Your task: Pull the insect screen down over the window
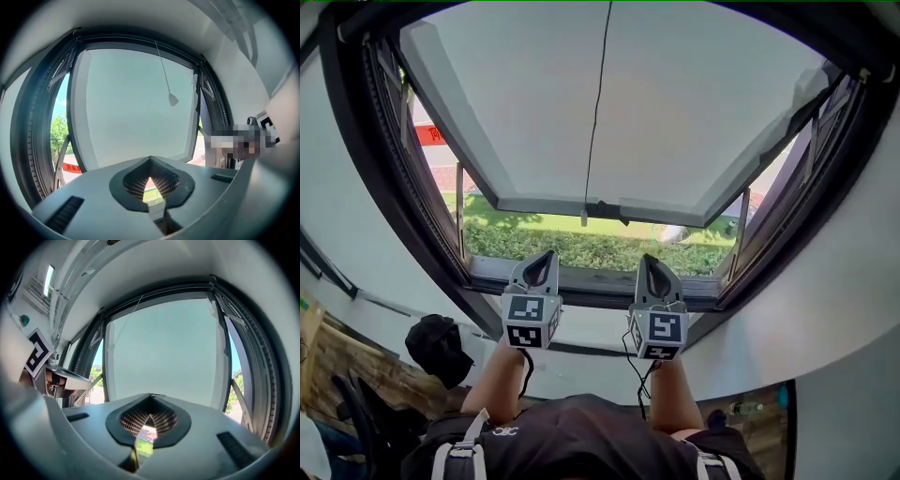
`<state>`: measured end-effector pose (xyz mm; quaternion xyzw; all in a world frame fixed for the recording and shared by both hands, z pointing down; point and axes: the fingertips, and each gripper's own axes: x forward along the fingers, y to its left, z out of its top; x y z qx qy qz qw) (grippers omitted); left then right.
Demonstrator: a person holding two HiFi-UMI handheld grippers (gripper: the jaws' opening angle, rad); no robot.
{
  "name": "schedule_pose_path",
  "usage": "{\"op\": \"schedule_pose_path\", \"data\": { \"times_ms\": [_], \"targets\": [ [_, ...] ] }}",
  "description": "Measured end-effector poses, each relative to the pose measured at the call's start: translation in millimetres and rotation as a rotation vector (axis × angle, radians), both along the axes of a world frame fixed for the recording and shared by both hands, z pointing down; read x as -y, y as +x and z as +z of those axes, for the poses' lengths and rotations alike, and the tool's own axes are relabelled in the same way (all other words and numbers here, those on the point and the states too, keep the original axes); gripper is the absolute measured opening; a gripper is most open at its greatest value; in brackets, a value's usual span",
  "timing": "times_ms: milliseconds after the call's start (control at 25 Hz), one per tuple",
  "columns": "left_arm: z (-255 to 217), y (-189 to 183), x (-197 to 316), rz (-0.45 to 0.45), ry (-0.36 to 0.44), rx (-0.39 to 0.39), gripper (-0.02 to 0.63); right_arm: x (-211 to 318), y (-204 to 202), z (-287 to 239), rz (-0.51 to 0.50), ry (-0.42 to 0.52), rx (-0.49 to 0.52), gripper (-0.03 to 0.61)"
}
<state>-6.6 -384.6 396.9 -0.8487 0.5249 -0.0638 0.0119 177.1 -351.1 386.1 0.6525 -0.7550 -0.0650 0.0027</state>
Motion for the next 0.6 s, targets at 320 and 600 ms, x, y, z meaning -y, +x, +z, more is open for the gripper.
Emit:
{"op": "schedule_pose_path", "data": {
  "times_ms": [320, 600],
  "targets": [
    [-4.3, -30.0, 18.7, 0.056, 0.052, 0.097, 0.014, 4.0, -14.0, 2.6, 0.119, -0.001, -0.108, 0.005],
    [-23.3, -54.9, 33.6, -0.050, 0.457, 0.686, 0.014, 6.1, -7.7, 3.6, 0.241, -0.010, -0.699, 0.003]
  ]
}}
